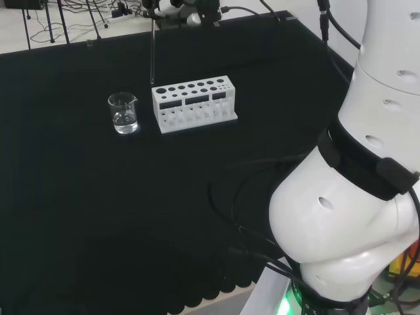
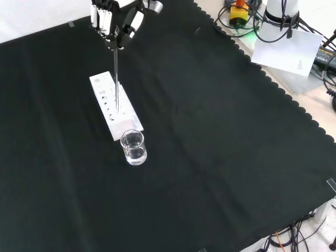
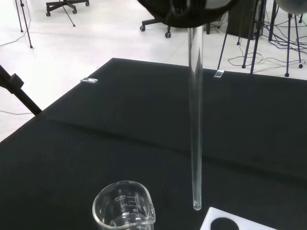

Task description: Stir in the beaker to the left of the white test tube rack with the glass rod.

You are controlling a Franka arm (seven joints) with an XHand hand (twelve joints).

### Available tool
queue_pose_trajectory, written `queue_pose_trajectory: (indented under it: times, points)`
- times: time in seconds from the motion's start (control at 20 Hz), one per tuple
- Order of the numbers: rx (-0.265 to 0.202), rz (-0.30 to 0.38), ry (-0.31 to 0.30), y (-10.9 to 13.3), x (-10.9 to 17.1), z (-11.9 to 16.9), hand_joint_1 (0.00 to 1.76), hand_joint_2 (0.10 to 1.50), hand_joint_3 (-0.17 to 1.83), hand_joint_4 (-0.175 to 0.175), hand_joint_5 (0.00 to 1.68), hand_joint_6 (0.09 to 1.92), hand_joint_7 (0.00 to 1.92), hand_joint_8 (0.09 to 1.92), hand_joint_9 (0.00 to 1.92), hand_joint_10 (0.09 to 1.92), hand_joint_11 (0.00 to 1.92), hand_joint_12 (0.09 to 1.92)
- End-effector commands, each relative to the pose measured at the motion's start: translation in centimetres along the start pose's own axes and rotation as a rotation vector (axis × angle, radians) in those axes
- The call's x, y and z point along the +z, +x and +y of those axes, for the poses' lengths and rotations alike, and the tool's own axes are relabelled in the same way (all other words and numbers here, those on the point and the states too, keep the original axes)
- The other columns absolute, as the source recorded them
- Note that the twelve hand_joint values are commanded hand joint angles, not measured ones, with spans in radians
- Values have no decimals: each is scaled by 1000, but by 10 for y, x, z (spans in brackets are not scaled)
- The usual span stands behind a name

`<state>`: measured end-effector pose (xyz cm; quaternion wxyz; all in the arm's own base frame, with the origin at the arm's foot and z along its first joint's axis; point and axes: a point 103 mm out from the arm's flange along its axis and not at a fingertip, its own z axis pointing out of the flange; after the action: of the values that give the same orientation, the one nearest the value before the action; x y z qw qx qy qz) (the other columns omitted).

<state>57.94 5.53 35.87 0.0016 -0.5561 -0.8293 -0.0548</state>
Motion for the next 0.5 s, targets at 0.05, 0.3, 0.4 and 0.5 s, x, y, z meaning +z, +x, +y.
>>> queue_pose_trajectory:
  times: [0.05, 0.3, 0.4, 0.5]
  points:
    - [19, -2, -6, -5, -2, 1, 1307, 1017, 16, -175, 1183, 358, 1239, 871, 1776, 309, 1282, 722]
    - [2, 8, -6, 5, -6, 9, 1307, 1018, 14, -175, 1181, 361, 1238, 872, 1779, 303, 1282, 723]
    - [-16, 6, -5, 14, -7, 15, 1307, 1018, 14, -175, 1181, 362, 1238, 873, 1780, 300, 1282, 724]
    - [-37, 6, -6, 23, -7, 20, 1307, 1019, 13, -175, 1180, 363, 1238, 874, 1781, 298, 1282, 724]
